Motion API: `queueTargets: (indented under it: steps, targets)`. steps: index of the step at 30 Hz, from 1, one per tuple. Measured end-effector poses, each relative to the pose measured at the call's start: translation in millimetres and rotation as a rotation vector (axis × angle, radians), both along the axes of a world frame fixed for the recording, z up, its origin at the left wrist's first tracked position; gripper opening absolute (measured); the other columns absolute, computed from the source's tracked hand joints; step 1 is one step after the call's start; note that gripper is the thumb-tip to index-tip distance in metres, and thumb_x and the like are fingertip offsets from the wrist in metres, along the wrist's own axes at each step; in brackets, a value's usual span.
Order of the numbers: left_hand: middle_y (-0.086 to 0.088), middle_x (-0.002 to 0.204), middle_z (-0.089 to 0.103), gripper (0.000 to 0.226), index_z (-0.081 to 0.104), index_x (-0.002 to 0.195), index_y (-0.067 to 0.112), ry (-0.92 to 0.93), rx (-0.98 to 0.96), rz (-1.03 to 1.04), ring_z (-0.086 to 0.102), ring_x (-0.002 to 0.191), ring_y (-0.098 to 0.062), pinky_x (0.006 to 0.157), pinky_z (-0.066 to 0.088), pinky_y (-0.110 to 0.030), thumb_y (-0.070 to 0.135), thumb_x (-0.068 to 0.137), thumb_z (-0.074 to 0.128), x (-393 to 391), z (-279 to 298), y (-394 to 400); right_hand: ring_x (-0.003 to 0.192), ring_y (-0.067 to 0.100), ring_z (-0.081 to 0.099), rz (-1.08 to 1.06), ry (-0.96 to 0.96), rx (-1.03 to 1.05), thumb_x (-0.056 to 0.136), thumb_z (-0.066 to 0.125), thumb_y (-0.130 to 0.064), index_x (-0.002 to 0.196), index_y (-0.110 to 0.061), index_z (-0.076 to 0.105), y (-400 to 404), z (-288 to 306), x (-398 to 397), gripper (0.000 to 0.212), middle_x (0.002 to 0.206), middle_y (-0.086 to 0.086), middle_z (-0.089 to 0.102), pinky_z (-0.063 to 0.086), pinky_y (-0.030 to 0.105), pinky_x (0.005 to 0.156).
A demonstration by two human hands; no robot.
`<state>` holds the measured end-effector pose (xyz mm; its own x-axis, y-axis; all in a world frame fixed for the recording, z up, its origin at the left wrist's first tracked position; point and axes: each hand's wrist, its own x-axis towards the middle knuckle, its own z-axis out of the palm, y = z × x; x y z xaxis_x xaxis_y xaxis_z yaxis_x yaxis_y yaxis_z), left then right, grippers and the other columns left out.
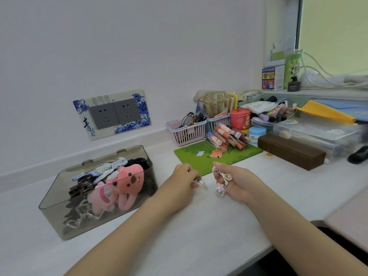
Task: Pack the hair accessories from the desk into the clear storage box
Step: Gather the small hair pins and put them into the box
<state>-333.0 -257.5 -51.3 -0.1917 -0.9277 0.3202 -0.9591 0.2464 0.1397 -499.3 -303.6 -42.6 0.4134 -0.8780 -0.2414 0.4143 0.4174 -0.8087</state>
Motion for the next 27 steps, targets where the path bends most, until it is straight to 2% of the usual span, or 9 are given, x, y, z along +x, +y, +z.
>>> queueTargets:
  steps: [5,10,13,15,18,22,25,27]
  targets:
    - [-0.003,0.116,0.045,0.023,0.055,0.116,0.013,0.013,-0.113,0.029,0.036,0.114,-0.018,0.091,0.04,-0.034,0.018,0.096,0.047,-2,29,26,0.06,0.012,0.048,0.057,-0.01,-0.034,0.087,0.059,-0.006,0.081,-0.005,0.06,12,6,7,0.006,0.068,0.005,0.056,0.042,0.014,0.042]
    - [-0.002,0.113,0.046,0.021,0.058,0.114,0.011,0.053,-0.355,0.087,0.035,0.109,-0.014,0.087,0.032,-0.017,0.014,0.094,0.05,23,67,55,0.063,0.011,0.049,0.183,-0.097,-0.082,0.089,0.054,-0.002,0.09,-0.005,0.061,37,33,33,0.008,0.069,0.004,0.055,0.039,0.013,0.042]
    - [-0.002,0.114,0.044,0.021,0.058,0.113,0.012,0.11,-0.39,0.18,0.034,0.106,-0.011,0.09,0.032,-0.018,0.012,0.095,0.047,49,82,72,0.062,0.011,0.05,0.258,-0.146,-0.081,0.088,0.054,-0.001,0.089,-0.003,0.062,47,54,55,0.008,0.07,0.004,0.055,0.04,0.013,0.041]
    - [-0.001,0.114,0.043,0.021,0.057,0.113,0.011,0.129,-0.387,0.236,0.036,0.109,-0.012,0.087,0.03,-0.015,0.011,0.095,0.046,71,91,82,0.063,0.011,0.049,0.309,-0.162,-0.094,0.088,0.053,0.0,0.088,-0.002,0.062,52,69,71,0.009,0.07,0.005,0.054,0.04,0.013,0.04]
    - [0.001,0.113,0.041,0.021,0.056,0.114,0.012,0.175,-0.364,0.357,0.037,0.105,-0.01,0.089,0.034,-0.02,0.014,0.096,0.046,108,101,96,0.062,0.012,0.047,0.377,-0.15,-0.124,0.089,0.051,0.001,0.087,0.0,0.061,56,87,103,0.009,0.069,0.006,0.053,0.039,0.012,0.04]
    - [0.001,0.107,0.04,0.021,0.056,0.113,0.013,0.261,-0.217,0.474,0.042,0.106,-0.015,0.085,0.032,-0.021,0.022,0.096,0.048,150,106,105,0.059,0.012,0.049,0.444,-0.112,-0.133,0.088,0.055,0.001,0.09,0.001,0.059,51,99,150,0.004,0.069,0.007,0.053,0.042,0.013,0.038]
    - [-0.004,0.107,0.047,0.021,0.058,0.108,0.014,0.306,-0.121,0.519,0.049,0.098,-0.018,0.081,0.033,-0.021,0.028,0.094,0.051,177,103,105,0.057,0.012,0.049,0.461,-0.082,-0.164,0.088,0.056,0.0,0.088,0.001,0.057,45,102,185,0.002,0.068,0.007,0.052,0.042,0.013,0.038]
    - [-0.007,0.11,0.053,0.022,0.061,0.105,0.014,0.293,-0.034,0.546,0.053,0.101,-0.021,0.081,0.038,-0.025,0.03,0.093,0.054,193,99,101,0.057,0.012,0.049,0.449,-0.047,-0.181,0.088,0.057,0.0,0.088,0.002,0.057,39,101,210,0.002,0.069,0.008,0.052,0.042,0.014,0.038]
